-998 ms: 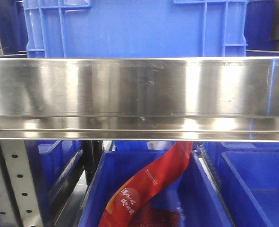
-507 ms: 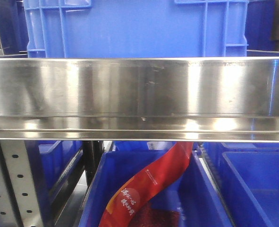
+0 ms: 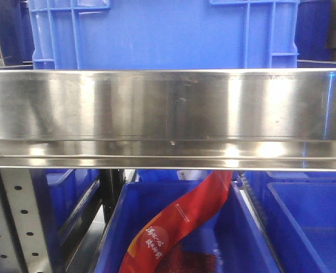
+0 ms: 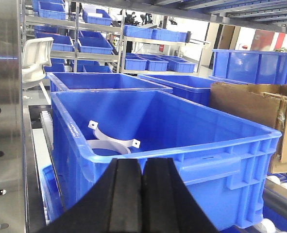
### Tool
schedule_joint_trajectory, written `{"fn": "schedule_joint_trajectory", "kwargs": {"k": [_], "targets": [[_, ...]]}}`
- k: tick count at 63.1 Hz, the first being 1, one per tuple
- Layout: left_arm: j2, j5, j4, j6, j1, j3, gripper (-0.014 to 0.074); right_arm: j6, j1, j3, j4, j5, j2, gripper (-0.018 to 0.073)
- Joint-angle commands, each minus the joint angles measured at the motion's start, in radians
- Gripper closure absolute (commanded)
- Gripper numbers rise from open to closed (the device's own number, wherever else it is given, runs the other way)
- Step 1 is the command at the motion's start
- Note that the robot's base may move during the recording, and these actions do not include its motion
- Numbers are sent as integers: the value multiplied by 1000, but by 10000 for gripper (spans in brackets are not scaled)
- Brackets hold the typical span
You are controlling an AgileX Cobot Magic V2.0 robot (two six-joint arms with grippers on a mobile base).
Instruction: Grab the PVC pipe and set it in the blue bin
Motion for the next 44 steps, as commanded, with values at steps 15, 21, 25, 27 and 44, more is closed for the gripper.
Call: {"fn": "schedule_joint_trajectory", "kwargs": {"k": [15, 21, 25, 27, 44], "targets": [[-6, -21, -8, -2, -5, 1, 707, -114, -5, 3, -8, -21, -3, 728], [-6, -21, -8, -2, -5, 1, 707, -114, -5, 3, -8, -21, -3, 728], [-6, -21, -8, -2, -5, 1, 707, -114, -5, 3, -8, -24, -3, 728], [-6, -21, -8, -2, -5, 1, 707, -114, -5, 3, -8, -24, -3, 728], [-6, -21, -8, -2, -5, 1, 707, -114, -5, 3, -8, -24, -3, 728]]}}
